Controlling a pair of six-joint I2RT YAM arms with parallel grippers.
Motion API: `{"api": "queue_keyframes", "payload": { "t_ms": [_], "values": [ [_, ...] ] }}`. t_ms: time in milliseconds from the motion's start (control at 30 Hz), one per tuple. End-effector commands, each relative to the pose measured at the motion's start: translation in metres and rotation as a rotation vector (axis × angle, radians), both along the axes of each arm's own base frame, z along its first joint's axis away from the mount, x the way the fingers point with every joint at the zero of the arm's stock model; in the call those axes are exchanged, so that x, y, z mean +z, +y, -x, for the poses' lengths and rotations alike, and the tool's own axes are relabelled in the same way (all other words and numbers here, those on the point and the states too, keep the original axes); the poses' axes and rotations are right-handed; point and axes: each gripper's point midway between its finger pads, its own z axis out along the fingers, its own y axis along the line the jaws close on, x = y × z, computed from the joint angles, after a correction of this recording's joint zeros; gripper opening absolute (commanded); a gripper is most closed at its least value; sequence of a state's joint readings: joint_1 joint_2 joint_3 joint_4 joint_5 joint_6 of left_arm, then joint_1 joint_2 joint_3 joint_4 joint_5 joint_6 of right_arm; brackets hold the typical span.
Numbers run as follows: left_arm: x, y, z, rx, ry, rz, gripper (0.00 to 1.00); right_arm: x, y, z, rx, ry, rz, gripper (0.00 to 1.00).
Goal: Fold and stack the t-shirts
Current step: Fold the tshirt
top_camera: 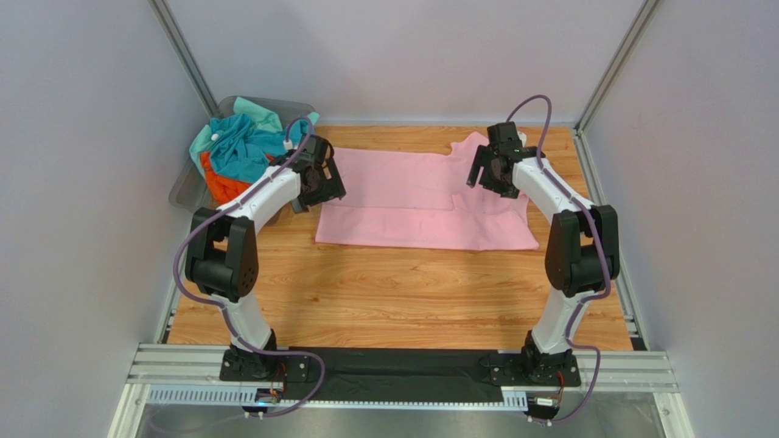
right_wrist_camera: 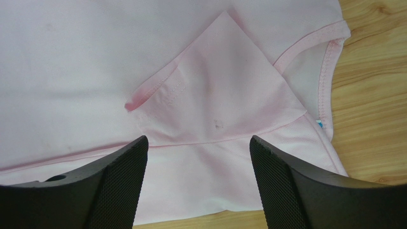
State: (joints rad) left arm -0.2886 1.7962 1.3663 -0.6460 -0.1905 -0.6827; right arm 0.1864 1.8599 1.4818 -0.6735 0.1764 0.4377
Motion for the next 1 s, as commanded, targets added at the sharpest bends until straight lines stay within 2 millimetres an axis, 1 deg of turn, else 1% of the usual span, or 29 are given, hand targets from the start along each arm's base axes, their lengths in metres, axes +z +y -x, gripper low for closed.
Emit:
{"api": "queue_keyframes", "payload": {
  "t_ms": [0,33,67,100,200,233,300,333,367,400,433,467,500,533,567,600,667,700,733,767,800,833,867,900,933,967],
  "values": [
    [0.035,-0.015,0.003,-0.07,-0.088,0.053,1.0,0.027,0.005,0.009,0.016,-0.068,-0.047,0.84],
    [0.04,-0.019,0.004,-0.081,-0.104,0.062,1.0,0.022,0.003,0.022,0.014,-0.053,-0.053,1.0],
    [0.04,-0.023,0.007,-0.097,-0.103,0.071,1.0,0.02,0.005,0.026,0.021,-0.055,-0.061,1.0],
    [0.038,-0.032,0.01,-0.128,-0.101,0.084,1.0,0.016,0.005,0.037,0.032,-0.046,-0.069,1.0],
    [0.031,-0.049,0.012,-0.184,-0.09,0.111,1.0,0.008,0.004,0.044,0.042,-0.038,-0.068,1.0],
    [0.028,-0.054,0.013,-0.201,-0.083,0.129,1.0,0.003,0.005,0.042,0.063,-0.049,-0.066,1.0],
    [0.022,-0.062,0.008,-0.222,-0.079,0.149,1.0,-0.002,0.008,0.038,0.085,-0.044,-0.081,1.0],
    [0.012,-0.064,0.007,-0.224,-0.057,0.15,1.0,-0.013,0.01,0.038,0.09,-0.008,-0.083,1.0],
    [0.008,-0.064,0.006,-0.223,-0.048,0.148,1.0,-0.016,0.011,0.037,0.096,0.001,-0.088,1.0],
    [-0.001,-0.065,0.004,-0.22,-0.028,0.145,1.0,-0.019,0.014,0.035,0.103,0.004,-0.097,1.0],
    [-0.005,-0.068,0.006,-0.226,-0.011,0.159,1.0,-0.028,0.014,0.034,0.099,0.018,-0.095,1.0],
    [-0.009,-0.07,0.007,-0.229,0.0,0.166,1.0,-0.033,0.013,0.035,0.088,0.034,-0.094,1.0],
    [-0.018,-0.07,0.009,-0.229,0.025,0.167,1.0,-0.042,0.011,0.038,0.078,0.06,-0.085,1.0],
    [-0.022,-0.072,0.012,-0.233,0.041,0.178,1.0,-0.047,0.01,0.041,0.072,0.078,-0.085,1.0],
    [-0.029,-0.071,0.016,-0.229,0.06,0.175,1.0,-0.053,0.01,0.048,0.069,0.104,-0.085,1.0],
    [-0.034,-0.07,0.018,-0.225,0.073,0.173,1.0,-0.063,0.007,0.059,0.062,0.136,-0.08,1.0],
    [-0.04,-0.069,0.023,-0.212,0.091,0.178,1.0,-0.073,0.004,0.073,0.044,0.166,-0.078,1.0],
    [-0.045,-0.068,0.032,-0.206,0.108,0.179,1.0,-0.073,0.004,0.078,0.04,0.169,-0.085,1.0],
    [-0.047,-0.068,0.036,-0.206,0.116,0.182,1.0,-0.083,0.002,0.093,0.032,0.207,-0.086,1.0],
    [-0.054,-0.066,0.048,-0.204,0.141,0.175,1.0,-0.086,0.005,0.101,0.031,0.221,-0.104,1.0],
    [-0.051,-0.066,0.052,-0.205,0.135,0.178,1.0,-0.083,0.006,0.107,0.028,0.218,-0.116,1.0],
    [-0.051,-0.066,0.058,-0.207,0.138,0.177,1.0,-0.093,0.003,0.127,0.018,0.268,-0.116,1.0],
    [-0.053,-0.067,0.07,-0.217,0.149,0.171,1.0,-0.088,0.002,0.134,0.014,0.254,-0.124,1.0],
    [-0.054,-0.067,0.077,-0.223,0.152,0.169,1.0,-0.09,0.001,0.145,0.003,0.264,-0.127,1.0],
    [-0.055,-0.066,0.084,-0.226,0.157,0.159,1.0,-0.099,-0.002,0.164,-0.006,0.3,-0.124,1.0],
    [-0.063,-0.065,0.1,-0.237,0.186,0.145,1.0,-0.101,-0.003,0.174,-0.016,0.31,-0.126,1.0]
  ]
}}
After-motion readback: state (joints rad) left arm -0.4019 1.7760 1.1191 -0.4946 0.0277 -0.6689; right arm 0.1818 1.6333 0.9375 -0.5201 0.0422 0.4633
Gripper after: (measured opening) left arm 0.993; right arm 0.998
